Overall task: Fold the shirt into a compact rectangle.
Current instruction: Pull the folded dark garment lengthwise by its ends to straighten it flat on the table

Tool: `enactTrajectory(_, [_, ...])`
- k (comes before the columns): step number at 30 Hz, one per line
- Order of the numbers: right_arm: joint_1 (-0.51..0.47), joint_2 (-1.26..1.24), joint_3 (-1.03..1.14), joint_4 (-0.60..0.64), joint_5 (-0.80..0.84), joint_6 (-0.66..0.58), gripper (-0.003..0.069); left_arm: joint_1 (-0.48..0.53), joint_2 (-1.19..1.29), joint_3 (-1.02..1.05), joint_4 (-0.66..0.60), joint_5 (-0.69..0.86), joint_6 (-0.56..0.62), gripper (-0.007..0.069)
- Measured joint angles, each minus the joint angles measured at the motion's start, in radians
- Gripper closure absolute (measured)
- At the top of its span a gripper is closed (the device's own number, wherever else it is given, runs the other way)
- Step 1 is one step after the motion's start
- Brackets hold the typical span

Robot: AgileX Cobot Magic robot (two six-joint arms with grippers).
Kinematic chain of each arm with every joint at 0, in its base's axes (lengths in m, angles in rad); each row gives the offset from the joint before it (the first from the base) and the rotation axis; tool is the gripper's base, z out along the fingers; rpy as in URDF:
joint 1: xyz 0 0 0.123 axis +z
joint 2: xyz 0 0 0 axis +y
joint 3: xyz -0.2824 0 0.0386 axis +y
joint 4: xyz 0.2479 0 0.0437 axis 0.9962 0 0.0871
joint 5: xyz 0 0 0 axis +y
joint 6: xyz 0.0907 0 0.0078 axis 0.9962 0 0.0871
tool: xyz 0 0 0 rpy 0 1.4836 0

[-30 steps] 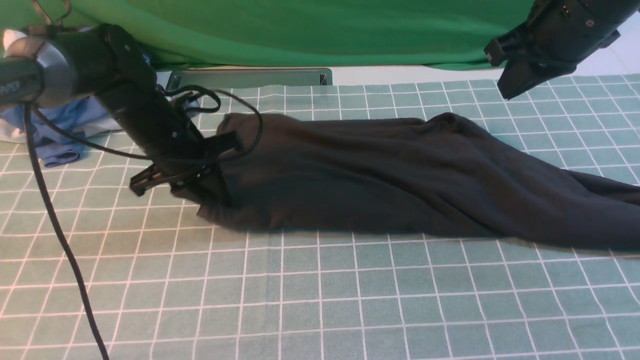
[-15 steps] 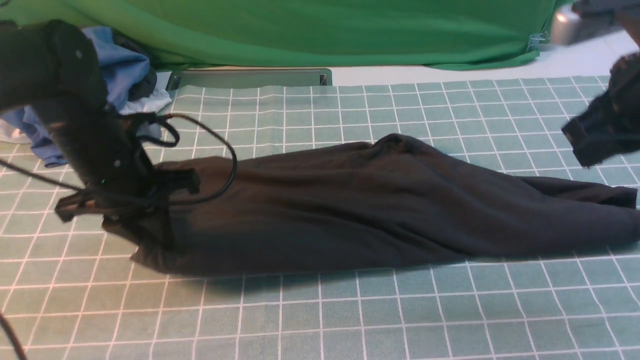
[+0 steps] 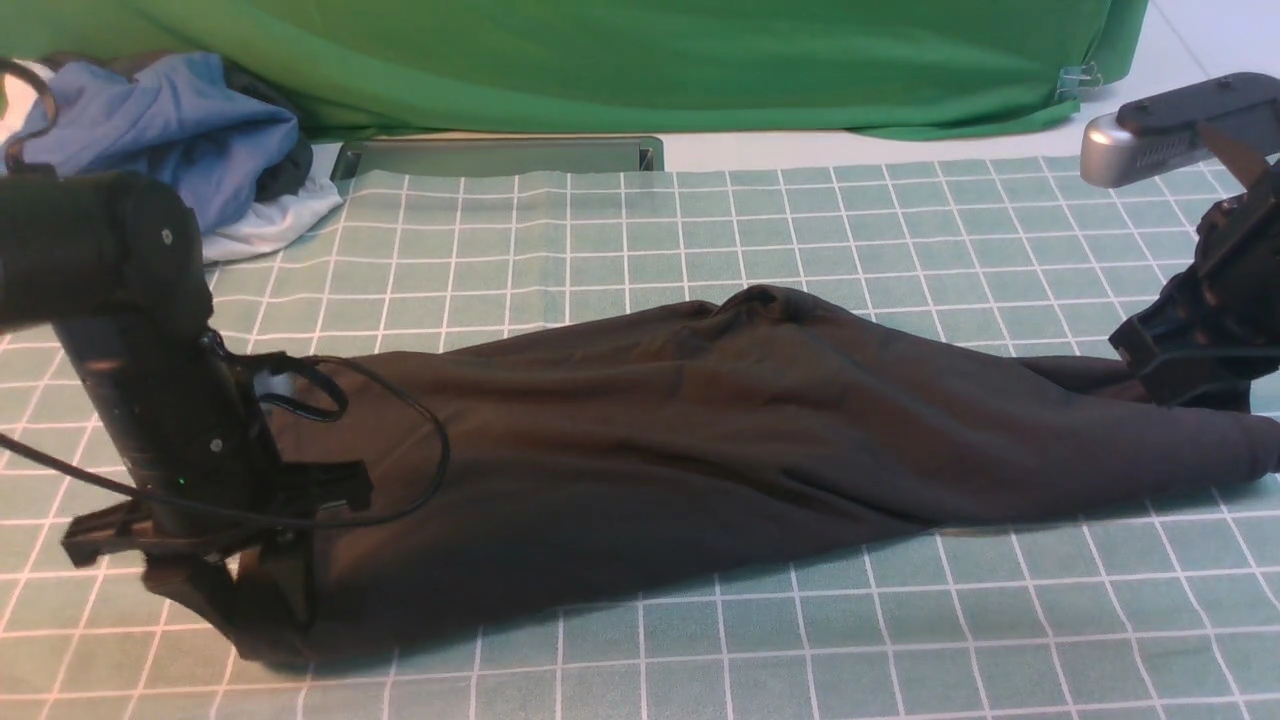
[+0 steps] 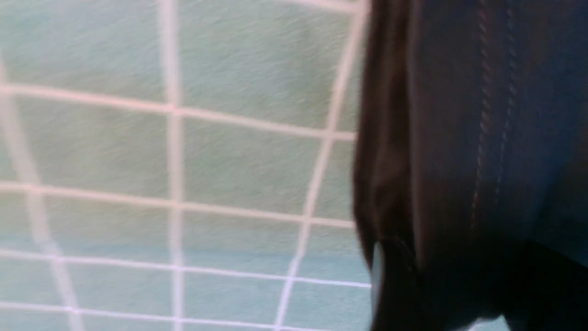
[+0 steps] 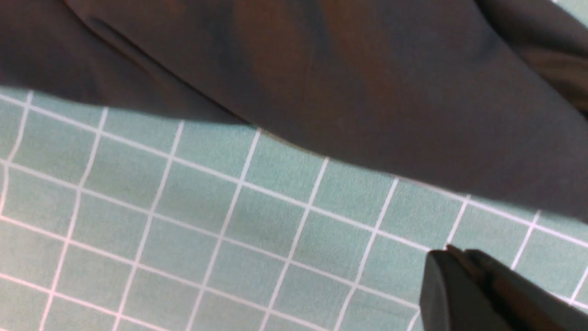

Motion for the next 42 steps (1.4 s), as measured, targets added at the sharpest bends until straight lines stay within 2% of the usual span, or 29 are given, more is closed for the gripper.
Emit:
enactTrajectory(1, [0.000,0.000,0.000,0.000,-0.005,-0.002,0.0628,0.000,-0.006,-0.022,0.027,0.007,-0.024,0.0267])
enactTrajectory(5, [0.000,0.003,0.000,0.000,-0.025,-0.002,0.0628,0.000,-0.021,-0.114,0.035,0.009,-0.063,0.0181])
enactTrajectory(9, [0.000,0.003,0.000,0.000,-0.035,-0.003,0.0628,-0.001,-0.024,-0.132,-0.100,0.010,-0.072,0.0167])
enactTrajectory(11, [0.000,0.003,0.000,0.000,-0.036,-0.003,0.0628,-0.007,-0.021,-0.108,-0.141,0.004,-0.069,0.0186])
enactTrajectory(13, [0.000,0.003,0.000,0.000,-0.036,-0.003,0.0628,-0.022,-0.019,-0.035,-0.159,-0.029,-0.061,0.0237])
enactTrajectory(20, [-0.013,0.009,0.000,-0.035,-0.037,0.001,0.0628,-0.035,-0.013,0.144,-0.123,-0.098,-0.058,0.0398])
enactTrajectory(25, [-0.105,0.075,0.000,-0.038,-0.055,0.019,0.0622,-0.035,-0.013,0.152,-0.081,-0.113,-0.078,0.0412])
enactTrajectory(27, [-0.160,0.120,0.000,-0.046,-0.081,0.031,0.0588,-0.035,-0.013,0.152,-0.079,-0.116,-0.079,0.0400])
enactTrajectory(30, [-0.241,0.190,0.000,-0.046,-0.126,0.033,0.0474,-0.035,-0.013,0.152,-0.074,-0.129,-0.080,0.0362])
enactTrajectory(31, [-0.251,0.199,0.000,-0.046,-0.131,0.033,0.0464,-0.035,-0.013,0.152,-0.074,-0.130,-0.080,0.0360])
enactTrajectory(32, [-0.280,0.226,0.000,-0.046,-0.141,0.034,0.0392,-0.035,-0.013,0.152,-0.073,-0.133,-0.080,0.0345])
enactTrajectory(35, [-0.347,0.294,0.000,-0.046,-0.165,0.035,0.0252,-0.035,-0.013,0.153,-0.071,-0.141,-0.081,0.0321])
enactTrajectory(38, [-0.382,0.342,0.000,-0.046,-0.187,0.036,0.0207,-0.035,-0.013,0.154,-0.071,-0.146,-0.080,0.0319])
enactTrajectory(42, [-0.397,0.407,0.000,-0.046,-0.221,0.036,0.0195,-0.035,-0.013,0.156,-0.070,-0.149,-0.080,0.0319])
